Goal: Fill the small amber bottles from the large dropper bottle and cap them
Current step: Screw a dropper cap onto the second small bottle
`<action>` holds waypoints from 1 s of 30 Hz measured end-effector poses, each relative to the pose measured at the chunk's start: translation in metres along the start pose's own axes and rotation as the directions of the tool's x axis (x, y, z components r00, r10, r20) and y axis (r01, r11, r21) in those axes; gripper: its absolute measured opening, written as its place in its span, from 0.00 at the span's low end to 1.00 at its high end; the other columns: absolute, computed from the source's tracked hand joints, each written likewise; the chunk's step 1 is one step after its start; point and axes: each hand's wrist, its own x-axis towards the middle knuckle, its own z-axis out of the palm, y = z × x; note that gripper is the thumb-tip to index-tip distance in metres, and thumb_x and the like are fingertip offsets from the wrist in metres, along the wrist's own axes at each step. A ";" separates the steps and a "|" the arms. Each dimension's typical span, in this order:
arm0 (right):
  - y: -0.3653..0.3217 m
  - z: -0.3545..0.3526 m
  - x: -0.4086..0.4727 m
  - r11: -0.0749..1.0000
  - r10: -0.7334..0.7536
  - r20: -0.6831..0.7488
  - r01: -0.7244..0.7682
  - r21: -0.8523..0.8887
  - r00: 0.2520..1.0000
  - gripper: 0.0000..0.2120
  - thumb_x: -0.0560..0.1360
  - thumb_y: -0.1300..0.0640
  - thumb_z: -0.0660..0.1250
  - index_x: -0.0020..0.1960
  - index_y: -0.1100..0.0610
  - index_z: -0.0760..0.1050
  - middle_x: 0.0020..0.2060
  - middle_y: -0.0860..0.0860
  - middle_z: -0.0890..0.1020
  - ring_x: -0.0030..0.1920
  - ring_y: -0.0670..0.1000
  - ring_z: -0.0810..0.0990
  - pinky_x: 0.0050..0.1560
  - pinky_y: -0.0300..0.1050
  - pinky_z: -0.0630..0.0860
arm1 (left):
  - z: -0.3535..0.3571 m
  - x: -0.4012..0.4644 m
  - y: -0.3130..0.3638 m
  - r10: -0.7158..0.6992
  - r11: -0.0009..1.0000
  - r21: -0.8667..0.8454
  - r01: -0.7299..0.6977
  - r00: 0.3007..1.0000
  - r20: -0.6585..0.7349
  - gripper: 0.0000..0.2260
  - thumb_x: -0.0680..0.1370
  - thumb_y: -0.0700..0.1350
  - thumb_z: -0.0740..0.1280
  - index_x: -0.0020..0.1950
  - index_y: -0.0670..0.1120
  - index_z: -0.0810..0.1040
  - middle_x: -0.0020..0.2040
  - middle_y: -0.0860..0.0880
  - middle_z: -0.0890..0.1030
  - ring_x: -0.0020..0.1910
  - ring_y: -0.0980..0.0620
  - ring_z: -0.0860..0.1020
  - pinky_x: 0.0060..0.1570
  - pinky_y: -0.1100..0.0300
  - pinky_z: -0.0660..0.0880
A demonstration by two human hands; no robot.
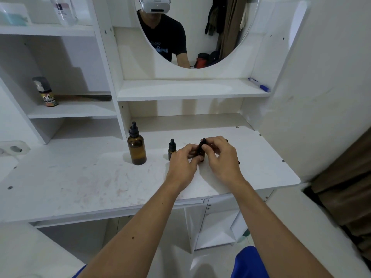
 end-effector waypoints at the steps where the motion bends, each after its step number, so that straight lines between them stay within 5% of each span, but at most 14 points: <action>1: 0.002 -0.001 0.001 0.999 -0.027 0.019 0.027 -0.025 0.999 0.07 0.82 0.63 0.69 0.57 0.57 0.84 0.50 0.49 0.83 0.47 0.44 0.83 0.52 0.30 0.75 | 0.000 0.000 0.000 0.000 1.000 0.000 0.000 1.000 -0.001 0.10 0.79 0.37 0.72 0.60 0.45 0.83 0.50 0.54 0.87 0.53 0.61 0.84 0.62 0.57 0.80; 6: 0.005 -0.005 0.007 0.998 -0.034 0.092 0.038 -0.047 0.995 0.10 0.82 0.66 0.68 0.59 0.58 0.84 0.52 0.48 0.82 0.47 0.41 0.82 0.52 0.26 0.72 | 0.000 0.000 0.000 -0.009 1.000 0.006 0.009 1.000 0.007 0.11 0.79 0.37 0.72 0.61 0.45 0.83 0.51 0.54 0.87 0.53 0.60 0.84 0.62 0.56 0.80; 12: 0.005 -0.003 0.002 0.990 0.110 0.038 -0.112 0.080 0.993 0.10 0.78 0.53 0.76 0.58 0.53 0.83 0.50 0.47 0.84 0.47 0.38 0.83 0.49 0.27 0.75 | -0.001 -0.001 0.003 -0.007 1.000 0.000 0.007 1.000 0.004 0.10 0.80 0.36 0.71 0.59 0.45 0.83 0.48 0.53 0.87 0.52 0.59 0.84 0.60 0.57 0.80; 17: 0.003 -0.001 -0.004 0.995 0.048 -0.006 -0.047 0.086 0.999 0.08 0.79 0.59 0.75 0.58 0.54 0.83 0.50 0.46 0.84 0.47 0.38 0.83 0.50 0.31 0.77 | -0.001 -0.002 0.003 0.000 1.000 0.016 0.000 1.000 0.010 0.10 0.80 0.38 0.71 0.61 0.46 0.83 0.51 0.54 0.87 0.53 0.60 0.84 0.61 0.58 0.80; 21: 0.001 0.004 -0.004 0.977 0.165 -0.037 -0.158 0.146 0.986 0.13 0.74 0.53 0.81 0.53 0.55 0.81 0.45 0.47 0.85 0.44 0.42 0.83 0.47 0.31 0.78 | -0.001 -0.003 0.003 0.003 1.000 0.018 -0.003 1.000 0.005 0.10 0.80 0.34 0.69 0.59 0.45 0.83 0.50 0.53 0.87 0.52 0.60 0.84 0.56 0.62 0.81; 30: -0.001 0.010 -0.005 0.977 0.156 -0.072 -0.143 0.157 0.985 0.09 0.77 0.56 0.77 0.55 0.53 0.80 0.46 0.43 0.84 0.42 0.36 0.82 0.45 0.28 0.75 | 0.000 -0.002 0.002 -0.003 0.999 0.033 0.004 1.000 -0.024 0.10 0.80 0.35 0.70 0.59 0.45 0.83 0.51 0.54 0.87 0.52 0.61 0.84 0.58 0.60 0.81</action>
